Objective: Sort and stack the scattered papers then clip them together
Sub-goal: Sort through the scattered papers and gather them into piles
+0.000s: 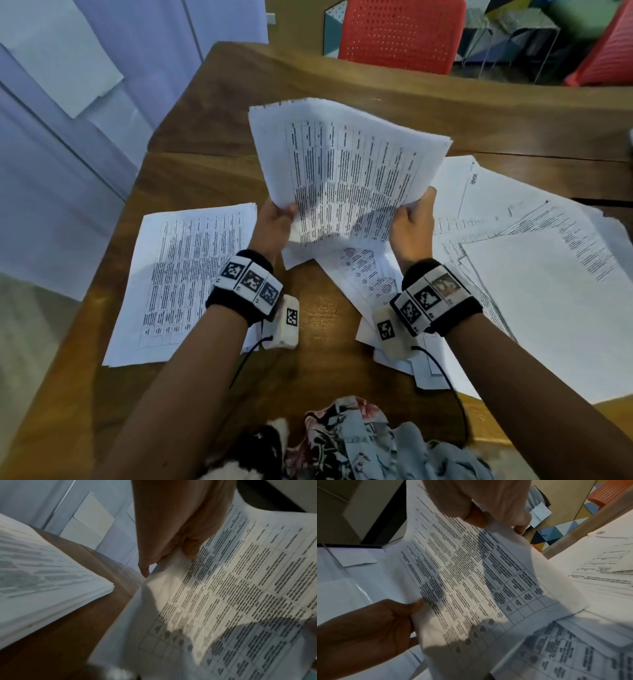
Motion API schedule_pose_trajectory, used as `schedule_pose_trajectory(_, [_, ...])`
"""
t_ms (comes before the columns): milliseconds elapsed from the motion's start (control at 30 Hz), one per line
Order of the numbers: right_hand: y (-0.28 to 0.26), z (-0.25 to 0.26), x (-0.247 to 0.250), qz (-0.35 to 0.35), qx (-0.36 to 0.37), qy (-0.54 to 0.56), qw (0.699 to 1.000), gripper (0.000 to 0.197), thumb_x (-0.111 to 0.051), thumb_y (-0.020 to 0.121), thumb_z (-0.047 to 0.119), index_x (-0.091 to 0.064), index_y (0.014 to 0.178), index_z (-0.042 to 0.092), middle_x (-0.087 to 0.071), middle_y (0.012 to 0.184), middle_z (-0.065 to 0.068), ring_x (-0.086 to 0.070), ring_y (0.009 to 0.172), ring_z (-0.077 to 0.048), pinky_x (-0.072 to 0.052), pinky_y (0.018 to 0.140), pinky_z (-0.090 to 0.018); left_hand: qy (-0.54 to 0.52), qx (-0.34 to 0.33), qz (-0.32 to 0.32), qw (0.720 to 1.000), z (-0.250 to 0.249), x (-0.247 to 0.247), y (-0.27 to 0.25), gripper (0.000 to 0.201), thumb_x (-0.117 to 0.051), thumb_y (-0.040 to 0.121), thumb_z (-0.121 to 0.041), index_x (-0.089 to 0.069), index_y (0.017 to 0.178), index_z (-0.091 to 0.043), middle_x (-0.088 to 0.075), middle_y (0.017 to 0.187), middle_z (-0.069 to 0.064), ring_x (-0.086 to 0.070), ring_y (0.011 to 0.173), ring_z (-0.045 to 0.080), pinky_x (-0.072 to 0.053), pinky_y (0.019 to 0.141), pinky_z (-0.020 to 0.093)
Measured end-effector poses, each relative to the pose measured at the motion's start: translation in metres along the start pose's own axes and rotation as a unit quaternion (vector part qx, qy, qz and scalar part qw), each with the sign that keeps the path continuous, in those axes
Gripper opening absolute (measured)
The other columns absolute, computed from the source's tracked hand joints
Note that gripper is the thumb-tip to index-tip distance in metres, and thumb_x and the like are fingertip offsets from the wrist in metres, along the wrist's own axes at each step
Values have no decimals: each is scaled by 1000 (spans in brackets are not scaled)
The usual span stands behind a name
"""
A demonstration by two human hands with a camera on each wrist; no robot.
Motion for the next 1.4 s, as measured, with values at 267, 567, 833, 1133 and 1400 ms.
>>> schedule_pose_trajectory(267, [-7, 15, -37, 54, -5, -1, 999, 10, -35, 96, 6, -29, 97, 14, -31, 68, 7, -35, 59, -3, -34, 52, -8, 110, -53, -135, 983, -55, 61, 18, 40, -46, 93, -10, -45, 133, -9, -55, 116, -1, -51, 104, 13, -40, 85, 21])
schedule_pose_trajectory(567, [-65, -6, -150, 320, -31, -155, 934, 31, -54, 85, 19, -52, 99, -9, -62, 101, -26, -59, 93, -38, -48, 87, -51, 258, 47, -264, 928, -17, 192, 16, 34, -54, 88, -7, -58, 120, 3, -61, 122, 19, -58, 113, 31, -50, 78, 24])
schedule_pose_trajectory(833, [-104, -22, -179, 406, -69, -291, 864, 16, -54, 87, 5, -41, 78, 8, -60, 90, -28, -62, 84, -36, -50, 85, -49, 322, 235, -219, 891, 70, 230, -10, 39, -48, 90, -9, -51, 126, 5, -52, 132, 25, -50, 121, 40, -41, 99, 40])
schedule_pose_trajectory(1133, [-116, -44, -178, 339, -125, -308, 880, 40, -59, 86, 11, -41, 120, 1, -50, 123, -17, -51, 113, -31, -45, 94, -37, 380, 354, -145, 842, 91, 209, -18, 75, -51, 91, -33, -11, 146, -2, -7, 154, 18, -10, 143, 36, -15, 116, 44])
schedule_pose_trajectory(1400, [-100, -56, -139, 249, -160, -363, 884, 40, -46, 88, 15, -38, 125, 0, -30, 136, -18, -27, 128, -35, -29, 105, -41, 372, 332, -79, 863, 87, 151, -16, 68, -47, 93, -35, -16, 145, -3, -13, 150, 17, -18, 139, 37, -21, 113, 42])
Point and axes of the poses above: each hand's wrist, its own y-axis towards the middle knuckle, its own x-axis out of the back of the hand, z = x × y, the point moved 3 cm from there along y, towards the middle knuckle
